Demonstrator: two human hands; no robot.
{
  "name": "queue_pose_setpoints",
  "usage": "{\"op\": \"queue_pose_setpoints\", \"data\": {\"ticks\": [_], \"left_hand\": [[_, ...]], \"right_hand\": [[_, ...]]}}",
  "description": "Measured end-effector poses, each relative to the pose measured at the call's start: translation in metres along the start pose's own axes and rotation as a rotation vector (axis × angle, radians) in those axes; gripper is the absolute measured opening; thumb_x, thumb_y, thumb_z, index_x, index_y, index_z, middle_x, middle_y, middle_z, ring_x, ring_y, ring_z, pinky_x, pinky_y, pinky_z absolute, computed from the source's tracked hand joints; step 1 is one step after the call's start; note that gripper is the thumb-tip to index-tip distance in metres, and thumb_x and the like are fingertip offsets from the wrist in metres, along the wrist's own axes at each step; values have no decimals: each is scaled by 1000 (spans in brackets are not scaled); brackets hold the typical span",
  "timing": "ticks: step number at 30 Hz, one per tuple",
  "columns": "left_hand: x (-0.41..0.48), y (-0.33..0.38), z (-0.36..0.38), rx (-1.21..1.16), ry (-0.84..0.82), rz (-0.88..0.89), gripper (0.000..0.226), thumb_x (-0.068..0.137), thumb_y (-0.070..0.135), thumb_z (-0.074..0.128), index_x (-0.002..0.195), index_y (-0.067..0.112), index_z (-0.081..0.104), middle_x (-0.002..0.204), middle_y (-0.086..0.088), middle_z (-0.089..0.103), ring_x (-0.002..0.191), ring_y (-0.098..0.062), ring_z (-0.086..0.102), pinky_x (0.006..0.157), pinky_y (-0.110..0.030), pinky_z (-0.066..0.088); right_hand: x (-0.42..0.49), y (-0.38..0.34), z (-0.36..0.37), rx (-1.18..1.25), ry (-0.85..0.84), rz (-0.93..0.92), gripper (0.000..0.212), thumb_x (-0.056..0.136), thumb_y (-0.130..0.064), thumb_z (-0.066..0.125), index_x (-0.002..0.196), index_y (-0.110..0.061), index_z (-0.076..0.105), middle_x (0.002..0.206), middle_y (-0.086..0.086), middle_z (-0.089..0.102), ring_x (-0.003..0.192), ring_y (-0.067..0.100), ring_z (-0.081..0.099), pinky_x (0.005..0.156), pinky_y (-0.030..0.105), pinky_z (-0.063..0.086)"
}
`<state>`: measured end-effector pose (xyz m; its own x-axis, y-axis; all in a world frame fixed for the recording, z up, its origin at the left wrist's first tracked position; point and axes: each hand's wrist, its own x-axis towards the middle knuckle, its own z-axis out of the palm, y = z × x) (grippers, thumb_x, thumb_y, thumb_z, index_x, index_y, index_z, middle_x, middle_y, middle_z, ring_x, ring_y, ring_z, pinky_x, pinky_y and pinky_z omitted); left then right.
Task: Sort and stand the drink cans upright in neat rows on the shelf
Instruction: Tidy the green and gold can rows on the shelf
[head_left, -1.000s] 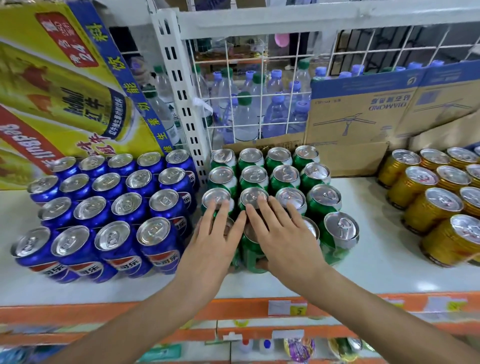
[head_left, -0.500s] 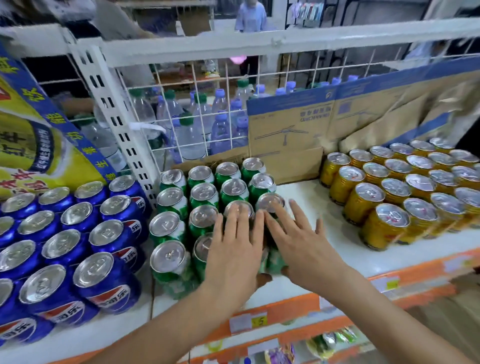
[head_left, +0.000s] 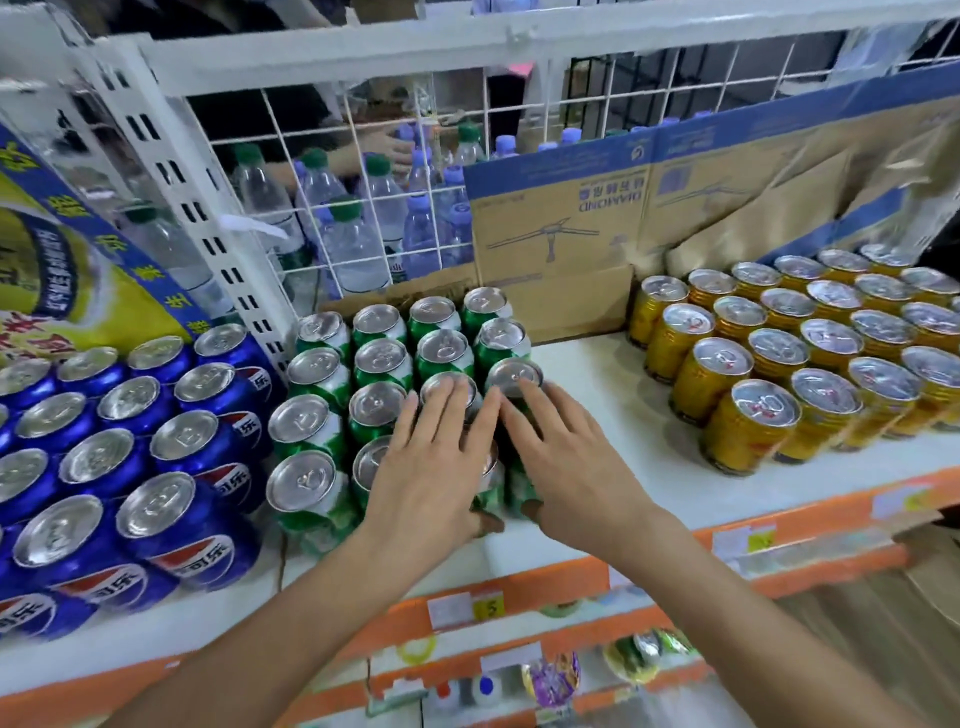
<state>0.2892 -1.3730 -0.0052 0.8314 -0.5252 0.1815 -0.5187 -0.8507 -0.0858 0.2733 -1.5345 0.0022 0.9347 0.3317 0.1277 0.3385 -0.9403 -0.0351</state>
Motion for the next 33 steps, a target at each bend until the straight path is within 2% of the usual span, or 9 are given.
{"op": "queue_pose_setpoints", "data": {"ticks": [2,4,8,12,15,19,22,24,33], "left_hand": [[-8,-8,-8,-59,81,-17,130,45,66,81,148,14,20,152,-14,33,143,-29,26,113,-52,28],[-22,-20,-15,-169,137,-110,125,57,61,79,151,24,7,159,-6,15,147,-21,5,118,-45,17],[-64,-42,-20,-468,258,-395,113,64,47,82,147,39,5,158,10,5,144,-3,-3,112,-24,8],[-101,-54,6,-644,350,-602,111,68,34,83,149,33,7,157,3,16,144,-9,12,110,-25,19],[-117,-62,32,-718,333,-650,110,71,37,78,151,23,5,155,-4,26,142,-19,25,111,-31,28],[-121,-68,51,-845,294,-637,101,69,27,84,145,29,18,141,3,44,127,-17,46,100,-22,39],[-117,-75,56,-841,213,-638,89,69,34,84,139,13,34,131,-8,56,118,-30,56,93,-43,49],[-116,-78,57,-828,200,-631,82,70,40,82,134,9,40,127,-11,59,113,-34,59,88,-47,51],[-120,-82,63,-875,177,-553,68,77,37,76,130,10,43,127,-8,60,113,-28,58,86,-27,44]], "right_hand": [[-3,-7,-7,41,17,-11,106,48,-35,86,139,-7,40,140,19,44,131,40,41,103,51,38],[-1,-14,-13,89,61,-85,98,54,-34,83,139,-7,41,141,16,44,134,36,38,107,49,35],[16,-36,-19,224,69,-244,72,75,-20,70,139,-6,41,143,12,41,137,30,31,115,38,20],[35,-64,-19,275,1,-327,63,89,-23,61,145,-15,33,147,4,36,136,23,27,110,28,21],[46,-83,-21,280,-55,-300,61,90,-28,60,144,-22,32,147,0,34,134,23,26,107,32,26],[48,-93,-21,165,-101,-251,63,88,-33,61,144,-22,35,146,2,34,133,25,26,107,38,31],[42,-91,-22,170,-111,-161,64,85,-32,64,142,-21,38,143,3,36,131,26,28,103,38,34],[38,-90,-24,173,-114,-145,61,85,-30,64,140,-21,40,142,4,36,130,26,29,103,36,31],[37,-94,-21,234,-137,-99,68,84,-28,67,143,-21,35,140,6,35,129,26,27,102,37,30]]}}
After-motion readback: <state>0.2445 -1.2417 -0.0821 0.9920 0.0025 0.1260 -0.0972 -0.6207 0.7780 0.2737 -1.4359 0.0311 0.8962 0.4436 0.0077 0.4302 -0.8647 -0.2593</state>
